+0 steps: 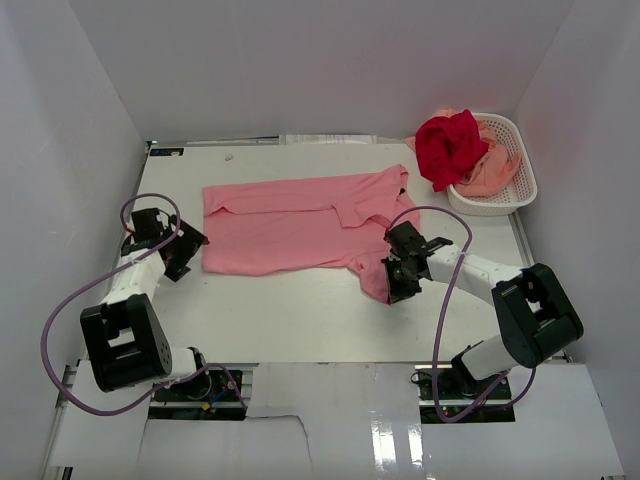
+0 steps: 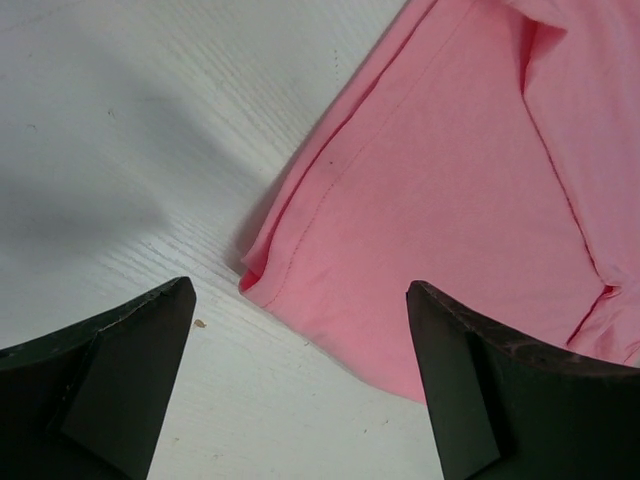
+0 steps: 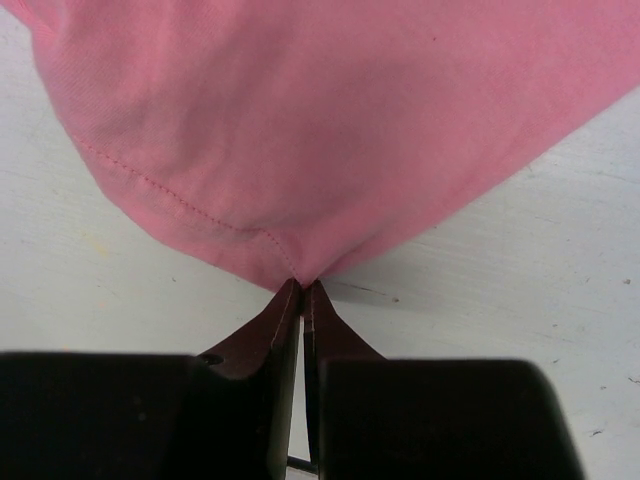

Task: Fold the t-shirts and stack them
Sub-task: Grap the side of the flattened tshirt closest away from the robot with both arms

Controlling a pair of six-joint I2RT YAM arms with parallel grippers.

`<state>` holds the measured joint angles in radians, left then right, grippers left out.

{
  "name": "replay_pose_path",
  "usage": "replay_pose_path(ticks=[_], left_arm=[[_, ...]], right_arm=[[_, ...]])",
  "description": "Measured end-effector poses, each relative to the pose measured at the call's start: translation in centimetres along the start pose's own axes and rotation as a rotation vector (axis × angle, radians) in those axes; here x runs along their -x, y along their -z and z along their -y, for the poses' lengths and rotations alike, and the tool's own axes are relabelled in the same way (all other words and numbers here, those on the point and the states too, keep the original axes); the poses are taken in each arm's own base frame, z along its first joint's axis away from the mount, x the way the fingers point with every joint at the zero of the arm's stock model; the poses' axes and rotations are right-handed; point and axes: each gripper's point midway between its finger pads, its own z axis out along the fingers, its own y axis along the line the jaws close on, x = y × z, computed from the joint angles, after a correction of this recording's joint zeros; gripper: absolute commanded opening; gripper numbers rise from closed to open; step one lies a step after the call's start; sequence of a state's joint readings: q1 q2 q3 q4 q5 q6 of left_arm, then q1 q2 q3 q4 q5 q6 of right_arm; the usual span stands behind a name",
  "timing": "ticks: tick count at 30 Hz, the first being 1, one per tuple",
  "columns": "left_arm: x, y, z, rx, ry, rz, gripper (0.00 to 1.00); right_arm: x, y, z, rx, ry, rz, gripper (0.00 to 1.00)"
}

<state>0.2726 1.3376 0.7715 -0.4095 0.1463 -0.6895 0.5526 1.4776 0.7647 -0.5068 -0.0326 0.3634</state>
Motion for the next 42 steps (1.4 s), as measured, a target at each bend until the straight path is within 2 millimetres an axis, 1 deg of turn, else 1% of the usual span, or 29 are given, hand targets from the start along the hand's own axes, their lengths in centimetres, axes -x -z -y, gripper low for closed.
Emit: replay_pose_path(ticks=[2,4,6,13,16,17,18,22,23,24,26,27,29,30,31,33,35,38,42], left_arm=[[-0.4,-0.1,-0.4,0.007,0.002,-0.009,0.95],[-0.8,-0.3,-0.7,0.014,0.004,-0.016,0.9],[-1.2,-0.4,-1.1,0.023,0.009,-0.024,0.86],[-2.1,-1.5,-2.1,0.056,0.027,-0.054,0.81],[-2.3,-2.0,-2.5,0.072,0.041,-0.065,0.76],[-2.4,-2.2,-2.6,0.077,0.045,-0.069,0.72],[-2.4,-2.4,-2.7,0.081,0.052,-0.071,0.71],[-2.3,-3.0,-2.5,0.071,0.07,-0.066,0.59],[-2.3,-3.2,-2.4,0.067,0.074,-0.068,0.55],[-2.3,-3.3,-2.3,0.063,0.079,-0.069,0.45],[-2.2,-3.6,-2.2,0.059,0.086,-0.071,0.33],[-2.3,-3.7,-2.2,0.058,0.089,-0.074,0.19],[-2.6,-3.8,-2.2,0.057,0.092,-0.087,0.1],[-2.7,-3.8,-2.2,0.053,0.092,-0.094,0.02],[-2.8,-3.9,-2.1,0.049,0.093,-0.099,0.0],[-3.1,-3.8,-1.9,0.042,0.091,-0.118,0.0],[-3.3,-3.5,-1.3,0.024,0.096,-0.15,0.0],[-3.0,-2.8,0.4,-0.029,0.108,-0.182,0.0],[-1.6,-1.9,3.2,-0.111,0.123,-0.189,0.0]], right_arm=[[0.0,0.0,0.0,0.0,0.001,0.001,0.08],[0.0,0.1,-0.1,-0.001,0.003,-0.001,0.08],[0.0,0.1,-0.1,-0.004,0.005,-0.002,0.08],[0.0,0.1,-0.1,-0.004,0.008,-0.002,0.08],[0.0,0.1,-0.1,-0.003,0.009,-0.001,0.08],[0.0,0.1,-0.1,-0.004,0.009,-0.001,0.08],[0.1,0.1,-0.1,-0.003,0.01,0.0,0.08],[0.0,0.1,-0.1,-0.004,0.01,-0.001,0.08],[0.0,0.2,-0.1,-0.004,0.01,0.0,0.08],[0.0,0.2,-0.1,-0.004,0.011,0.0,0.08],[0.0,0.2,-0.1,-0.004,0.011,0.0,0.08],[0.0,0.2,-0.1,-0.004,0.011,-0.001,0.08],[0.0,0.1,-0.1,-0.004,0.011,0.0,0.08],[0.0,0.1,-0.1,-0.004,0.011,-0.001,0.08],[0.0,0.2,-0.1,-0.003,0.011,0.0,0.08],[0.0,0.1,-0.1,-0.003,0.011,0.0,0.08],[0.0,0.1,-0.1,-0.003,0.011,0.001,0.08],[0.0,0.1,-0.1,-0.001,0.011,0.003,0.08],[0.0,0.1,-0.1,0.003,0.012,0.013,0.08]])
